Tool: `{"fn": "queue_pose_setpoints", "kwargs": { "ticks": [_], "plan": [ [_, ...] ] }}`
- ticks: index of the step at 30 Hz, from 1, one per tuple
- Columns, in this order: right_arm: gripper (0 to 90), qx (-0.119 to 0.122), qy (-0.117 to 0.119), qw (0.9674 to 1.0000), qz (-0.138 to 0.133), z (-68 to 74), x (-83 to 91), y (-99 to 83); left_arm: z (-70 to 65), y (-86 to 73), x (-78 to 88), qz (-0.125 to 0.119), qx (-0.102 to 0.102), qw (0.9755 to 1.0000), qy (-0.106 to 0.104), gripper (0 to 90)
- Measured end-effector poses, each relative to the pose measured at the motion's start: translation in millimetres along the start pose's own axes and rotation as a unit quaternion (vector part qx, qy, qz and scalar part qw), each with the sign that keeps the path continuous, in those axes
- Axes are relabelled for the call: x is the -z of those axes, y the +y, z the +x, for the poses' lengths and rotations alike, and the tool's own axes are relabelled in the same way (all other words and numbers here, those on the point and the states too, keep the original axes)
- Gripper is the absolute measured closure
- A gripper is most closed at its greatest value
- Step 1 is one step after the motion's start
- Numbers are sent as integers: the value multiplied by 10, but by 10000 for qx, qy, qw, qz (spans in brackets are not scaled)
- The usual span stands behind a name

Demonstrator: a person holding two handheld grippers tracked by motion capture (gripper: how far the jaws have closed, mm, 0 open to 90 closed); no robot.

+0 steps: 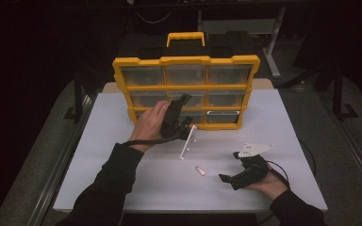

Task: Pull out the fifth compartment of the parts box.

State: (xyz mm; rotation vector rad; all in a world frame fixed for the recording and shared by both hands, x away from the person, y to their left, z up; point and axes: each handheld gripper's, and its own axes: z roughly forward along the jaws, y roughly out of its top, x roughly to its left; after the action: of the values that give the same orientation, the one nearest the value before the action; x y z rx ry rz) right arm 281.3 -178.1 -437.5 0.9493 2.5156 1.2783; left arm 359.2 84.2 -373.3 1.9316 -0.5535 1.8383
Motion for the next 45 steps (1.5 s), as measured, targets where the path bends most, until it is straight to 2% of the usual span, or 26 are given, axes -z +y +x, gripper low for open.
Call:
{"fn": "queue_pose_setpoints", "kwargs": {
  "ticks": [10, 15, 16, 18, 23, 33, 45],
  "plan": [
    [0, -7, -5, 10000, -8, 0, 5, -1, 59, -58, -43, 81, -39, 9999, 45, 0],
    [0, -1, -5, 10000, -10, -2, 8, -1, 82, -95, -71, 92, 2, 9999, 89, 0],
    [0, -2, -7, 10000, -11, -2, 8, -1, 98, -101, -69, 143, -53, 9998, 83, 0],
    [0, 0, -5, 10000, -9, -2, 9, -2, 110, -114, -80, 141, -22, 9998, 99, 0],
    [0, -6, -4, 10000, -10, -1, 13, -1, 134, -152, -98, 235, -95, 9996, 86, 0],
    [0, -5, -8, 10000, -21, -7, 18, -2, 155, -193, -143, 244, -94, 9996, 91, 0],
    [0, -10, -3, 10000, -29, -9, 18, -2, 143, -205, -131, 314, -170, 9993, 93, 69]
  ]
}}
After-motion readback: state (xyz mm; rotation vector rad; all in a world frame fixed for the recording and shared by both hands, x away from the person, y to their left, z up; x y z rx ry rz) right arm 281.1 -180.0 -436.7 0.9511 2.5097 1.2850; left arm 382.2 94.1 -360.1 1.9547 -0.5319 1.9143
